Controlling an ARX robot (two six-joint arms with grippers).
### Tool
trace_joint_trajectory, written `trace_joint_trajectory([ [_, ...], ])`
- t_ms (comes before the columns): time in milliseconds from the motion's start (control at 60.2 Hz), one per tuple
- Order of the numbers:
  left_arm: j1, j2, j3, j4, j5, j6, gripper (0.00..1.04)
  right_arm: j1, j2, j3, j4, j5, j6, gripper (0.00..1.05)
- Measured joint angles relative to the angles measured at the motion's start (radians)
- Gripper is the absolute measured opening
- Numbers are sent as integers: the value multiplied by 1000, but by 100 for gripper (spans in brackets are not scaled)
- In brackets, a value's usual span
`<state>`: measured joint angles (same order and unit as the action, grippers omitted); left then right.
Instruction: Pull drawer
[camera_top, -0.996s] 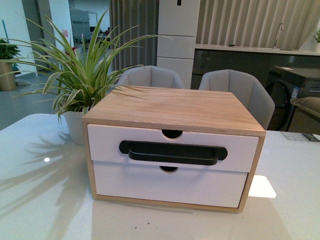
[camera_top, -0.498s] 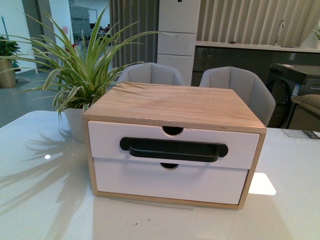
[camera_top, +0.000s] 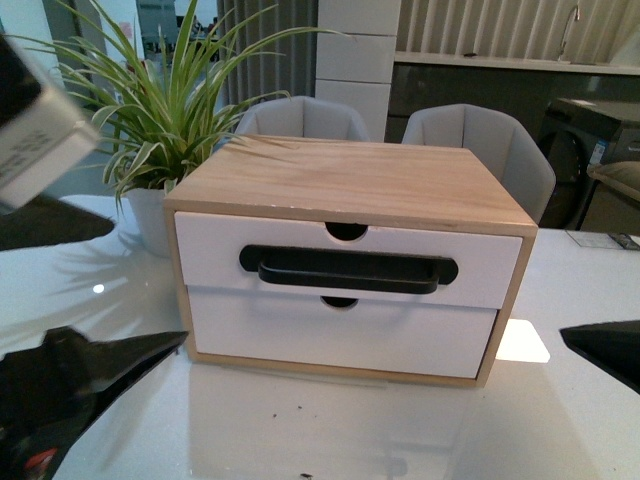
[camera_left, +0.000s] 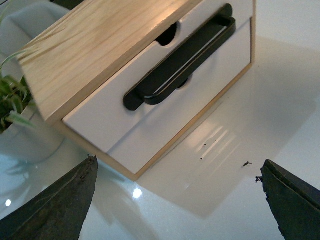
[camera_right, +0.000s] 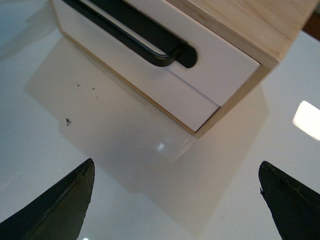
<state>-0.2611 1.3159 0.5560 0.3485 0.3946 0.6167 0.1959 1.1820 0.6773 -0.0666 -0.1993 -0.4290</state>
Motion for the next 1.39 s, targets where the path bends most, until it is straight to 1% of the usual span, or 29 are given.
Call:
trace_joint_trajectory([
  [116, -26, 92, 113, -118, 26, 147, 97, 15, 74, 80, -51, -22, -116, 96],
  [266, -46, 205, 250, -266, 34, 319, 97, 19, 173, 171, -95, -39, -237, 96],
  [398, -53, 293, 357, -354, 29, 419, 97, 27, 249, 240, -126, -58, -310, 96],
  [581, -53, 394, 489, -445, 31, 487, 97, 47, 347, 336, -171, -100, -377, 96],
  [780, -63, 481, 594, -545, 32, 531, 97, 74, 436, 426, -203, -135, -413, 96],
  [1079, -70, 570, 695, -578, 31, 554, 97, 105, 530, 521, -238, -166, -433, 96],
  [1394, -67, 629, 770, -617, 32, 565, 97, 114, 611, 585, -233, -173, -431, 96],
])
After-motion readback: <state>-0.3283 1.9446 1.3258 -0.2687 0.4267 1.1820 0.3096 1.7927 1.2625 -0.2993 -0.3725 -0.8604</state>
